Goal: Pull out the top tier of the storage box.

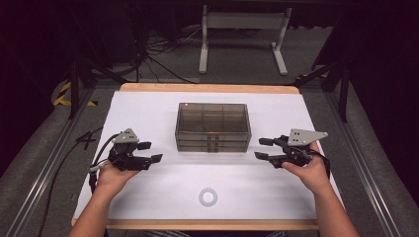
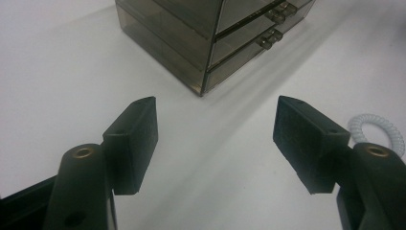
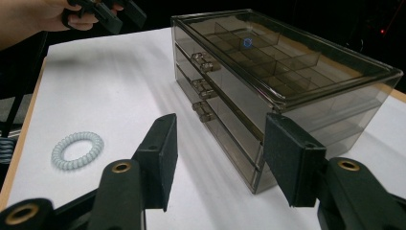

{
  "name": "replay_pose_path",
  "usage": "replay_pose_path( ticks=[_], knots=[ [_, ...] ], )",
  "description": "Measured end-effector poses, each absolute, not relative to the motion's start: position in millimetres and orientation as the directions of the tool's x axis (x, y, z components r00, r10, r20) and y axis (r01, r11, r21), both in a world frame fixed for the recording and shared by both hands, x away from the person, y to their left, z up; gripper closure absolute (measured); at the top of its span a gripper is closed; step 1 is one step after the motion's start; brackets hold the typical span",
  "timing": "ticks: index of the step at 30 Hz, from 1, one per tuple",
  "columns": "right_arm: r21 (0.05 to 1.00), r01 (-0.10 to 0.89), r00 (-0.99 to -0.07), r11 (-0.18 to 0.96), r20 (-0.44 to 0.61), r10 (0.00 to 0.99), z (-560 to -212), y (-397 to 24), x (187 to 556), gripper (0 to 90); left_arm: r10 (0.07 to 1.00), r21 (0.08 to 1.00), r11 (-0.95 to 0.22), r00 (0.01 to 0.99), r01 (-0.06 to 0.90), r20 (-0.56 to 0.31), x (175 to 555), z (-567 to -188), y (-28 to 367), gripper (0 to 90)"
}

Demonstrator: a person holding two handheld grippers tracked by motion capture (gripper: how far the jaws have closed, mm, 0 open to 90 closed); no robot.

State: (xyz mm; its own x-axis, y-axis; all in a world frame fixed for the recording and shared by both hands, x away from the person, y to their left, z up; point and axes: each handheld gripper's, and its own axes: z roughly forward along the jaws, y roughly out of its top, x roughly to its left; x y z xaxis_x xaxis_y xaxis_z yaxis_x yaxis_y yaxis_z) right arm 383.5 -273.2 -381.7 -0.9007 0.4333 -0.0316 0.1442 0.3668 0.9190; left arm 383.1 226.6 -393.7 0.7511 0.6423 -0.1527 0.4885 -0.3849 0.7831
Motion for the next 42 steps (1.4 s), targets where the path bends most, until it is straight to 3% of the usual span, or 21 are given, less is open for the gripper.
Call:
replay_pose_path(
  ticks=[13,19,24,29,32,36,42],
  knots=[
    [0.91,0.077,-0.909,0.406,-0.103,0.403,-381,-266,376,45.8,0.648,0.786,-0.376,0.746,0.491,-0.155,381,-392,225,32.8],
    [0.937,0.031,-0.91,0.347,-0.118,0.398,-379,-263,372,45.0,0.646,0.786,-0.378,0.747,0.49,-0.156,381,-392,226,32.8],
    [0.93,0.058,-0.908,0.363,-0.102,0.407,-383,-261,372,44.4,0.643,0.787,-0.384,0.752,0.484,-0.148,381,-393,226,32.8],
    [0.942,0.162,-0.888,0.294,0.009,0.46,-384,-262,373,42.2,0.644,0.787,-0.381,0.75,0.486,-0.151,381,-392,227,32.8],
    [0.949,0.169,-0.893,0.267,0.033,0.449,-385,-263,373,41.8,0.646,0.788,-0.38,0.748,0.485,-0.149,381,-392,227,32.9],
    [0.946,0.135,-0.894,0.295,-0.012,0.448,-387,-260,371,42.9,0.648,0.787,-0.379,0.747,0.486,-0.15,382,-393,226,32.9],
    [0.907,-0.025,-0.886,0.42,-0.215,0.412,-386,-257,364,50.5,0.647,0.786,-0.386,0.749,0.484,-0.143,381,-393,226,33.1]
  ],
)
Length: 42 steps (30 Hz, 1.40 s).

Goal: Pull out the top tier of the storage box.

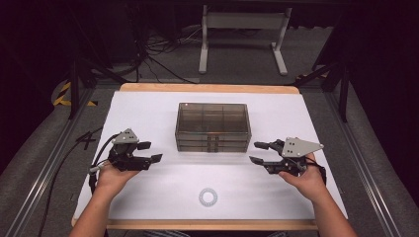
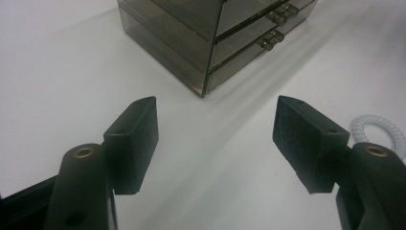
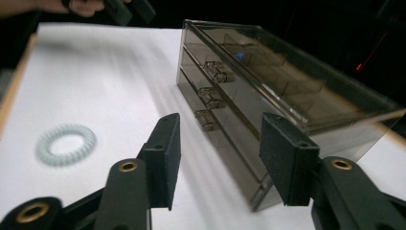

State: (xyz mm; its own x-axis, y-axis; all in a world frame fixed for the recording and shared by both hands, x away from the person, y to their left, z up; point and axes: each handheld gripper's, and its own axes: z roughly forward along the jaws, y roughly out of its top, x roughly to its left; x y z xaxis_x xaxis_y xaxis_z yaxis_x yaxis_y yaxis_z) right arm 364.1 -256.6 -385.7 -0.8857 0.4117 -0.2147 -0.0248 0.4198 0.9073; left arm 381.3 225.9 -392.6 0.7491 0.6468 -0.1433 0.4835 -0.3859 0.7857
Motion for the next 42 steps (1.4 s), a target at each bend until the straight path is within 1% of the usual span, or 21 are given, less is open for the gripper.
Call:
replay_pose_path(
  ticks=[1,2,3,11,13,21,29,32,36,42],
  knots=[
    [0.885,-0.095,-0.87,0.456,-0.297,0.395,-385,-256,363,50.7,0.647,0.788,-0.385,0.749,0.48,-0.14,381,-393,226,33.1],
    [0.885,-0.095,-0.87,0.456,-0.297,0.395,-385,-256,363,50.7,0.647,0.788,-0.385,0.749,0.48,-0.14,381,-393,226,33.1],
    [0.855,-0.166,-0.846,0.492,-0.38,0.375,-384,-252,360,51.6,0.649,0.788,-0.381,0.747,0.483,-0.144,381,-392,226,33.1],
    [0.777,-0.256,-0.79,0.575,-0.511,0.339,-384,-242,353,48.0,0.65,0.789,-0.376,0.745,0.485,-0.148,381,-392,228,33.2],
    [0.738,-0.28,-0.761,0.614,-0.56,0.327,-383,-237,351,47.3,0.651,0.789,-0.376,0.745,0.486,-0.148,381,-392,227,33.2],
    [0.663,-0.334,-0.704,0.67,-0.648,0.29,-382,-226,344,46.8,0.65,0.789,-0.382,0.747,0.481,-0.141,381,-392,227,33.1],
    [0.581,-0.356,-0.648,0.732,-0.718,0.255,-384,-217,337,46.6,0.651,0.792,-0.377,0.745,0.48,-0.142,381,-392,227,33.2],
    [0.553,-0.356,-0.625,0.753,-0.74,0.248,-383,-215,335,46.8,0.648,0.791,-0.38,0.748,0.479,-0.142,381,-392,228,33.1],
    [0.532,-0.344,-0.622,0.774,-0.746,0.236,-385,-211,333,47.0,0.649,0.792,-0.38,0.748,0.478,-0.14,381,-392,228,33.1],
    [0.485,-0.36,-0.589,0.797,-0.781,0.209,-385,-207,330,47.8,0.65,0.793,-0.377,0.747,0.478,-0.142,381,-392,228,33.1]
  ],
)
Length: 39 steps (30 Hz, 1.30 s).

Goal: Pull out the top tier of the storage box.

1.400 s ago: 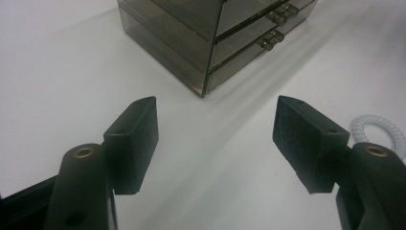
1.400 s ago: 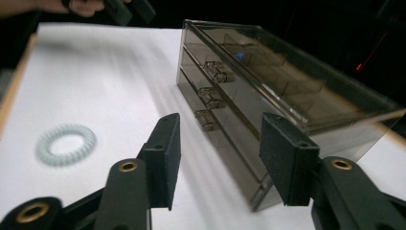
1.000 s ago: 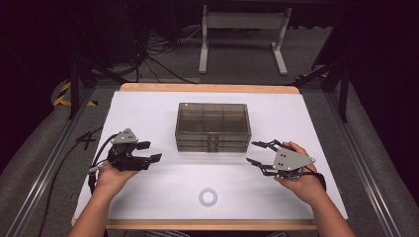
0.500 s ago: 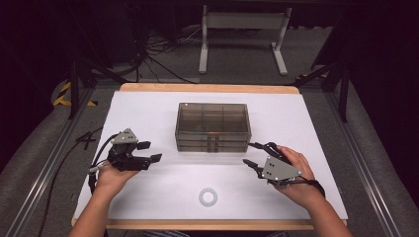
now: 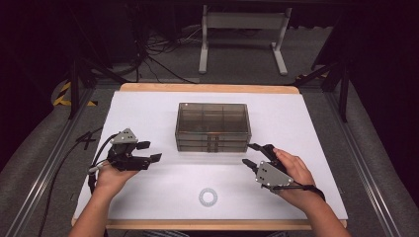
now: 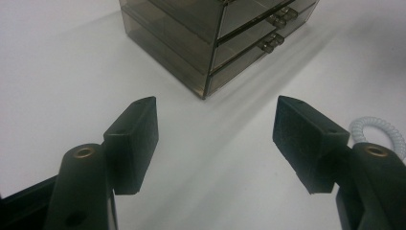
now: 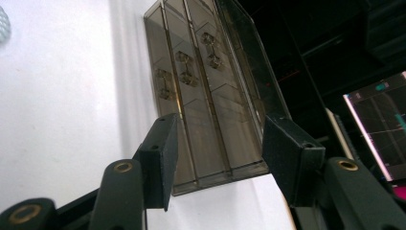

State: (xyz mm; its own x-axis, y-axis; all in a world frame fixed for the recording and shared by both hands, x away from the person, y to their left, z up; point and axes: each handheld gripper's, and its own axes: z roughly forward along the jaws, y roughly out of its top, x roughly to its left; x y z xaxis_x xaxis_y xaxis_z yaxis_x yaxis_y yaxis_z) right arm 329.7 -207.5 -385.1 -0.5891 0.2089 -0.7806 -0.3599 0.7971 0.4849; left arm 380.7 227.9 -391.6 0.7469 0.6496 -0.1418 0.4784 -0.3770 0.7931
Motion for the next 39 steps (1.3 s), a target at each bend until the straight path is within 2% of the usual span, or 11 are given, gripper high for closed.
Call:
replay_pose_path(
  ticks=[9,15,19,26,35,39],
  knots=[
    [0.419,-0.383,-0.535,0.823,-0.827,0.172,-385,-203,325,47.9,0.65,0.793,-0.376,0.747,0.479,-0.142,381,-392,228,33.1],
    [0.367,-0.324,-0.53,0.872,-0.834,0.154,-386,-197,317,54.4,0.651,0.795,-0.375,0.746,0.477,-0.141,380,-391,229,33.1],
    [0.333,-0.3,-0.505,0.894,-0.85,0.147,-386,-193,313,55.5,0.652,0.794,-0.373,0.744,0.479,-0.143,380,-391,228,33.1],
    [0.268,-0.222,-0.443,0.938,-0.884,0.148,-384,-185,303,54.6,0.649,0.802,-0.361,0.746,0.475,-0.15,382,-388,229,33.0],
    [0.219,-0.181,-0.404,0.959,-0.905,0.13,-382,-173,299,54.9,0.644,0.804,-0.363,0.751,0.471,-0.149,385,-387,225,33.1],
    [0.17,-0.154,-0.387,0.973,-0.917,0.098,-384,-166,297,55.0,0.647,0.806,-0.36,0.748,0.469,-0.146,385,-387,226,33.1]
  ],
)
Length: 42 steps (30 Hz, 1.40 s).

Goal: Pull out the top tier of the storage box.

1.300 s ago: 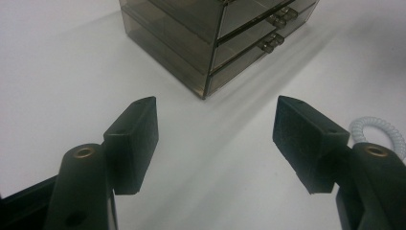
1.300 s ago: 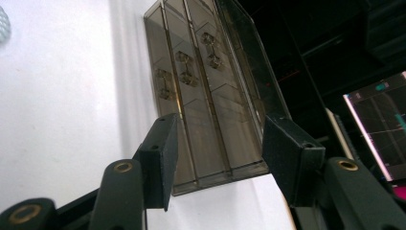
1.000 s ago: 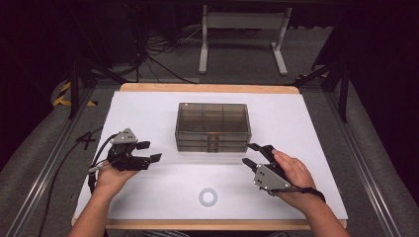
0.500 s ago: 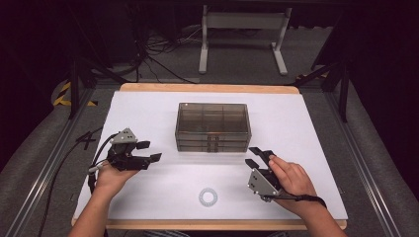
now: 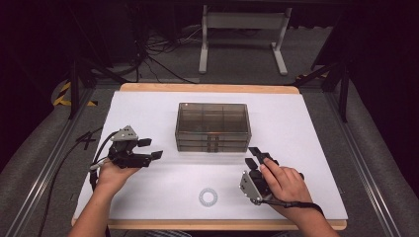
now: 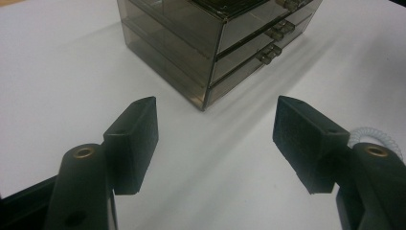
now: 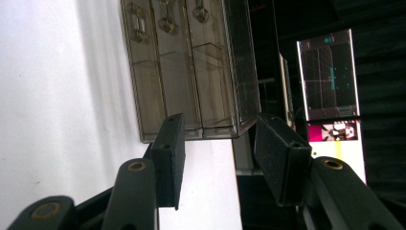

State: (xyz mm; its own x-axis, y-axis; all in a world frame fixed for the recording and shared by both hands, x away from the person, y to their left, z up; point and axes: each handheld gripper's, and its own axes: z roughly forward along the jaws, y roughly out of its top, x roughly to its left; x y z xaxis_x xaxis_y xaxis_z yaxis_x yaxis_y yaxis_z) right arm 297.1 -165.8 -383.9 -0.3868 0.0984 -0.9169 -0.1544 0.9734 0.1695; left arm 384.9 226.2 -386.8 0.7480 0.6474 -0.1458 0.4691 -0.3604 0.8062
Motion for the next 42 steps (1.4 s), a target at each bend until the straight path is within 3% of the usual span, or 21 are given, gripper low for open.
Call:
replay_pose_path(
  ticks=[18,42],
  knots=[
    [0.055,-0.088,-0.335,0.995,-0.942,0.023,-389,-132,299,57.3,0.664,0.811,-0.341,0.733,0.475,-0.15,380,-386,235,33.1],
    [0.041,-0.042,-0.311,0.998,-0.95,0.026,-398,-96,304,59.8,0.671,0.807,-0.338,0.725,0.484,-0.153,379,-386,236,33.4]
  ],
)
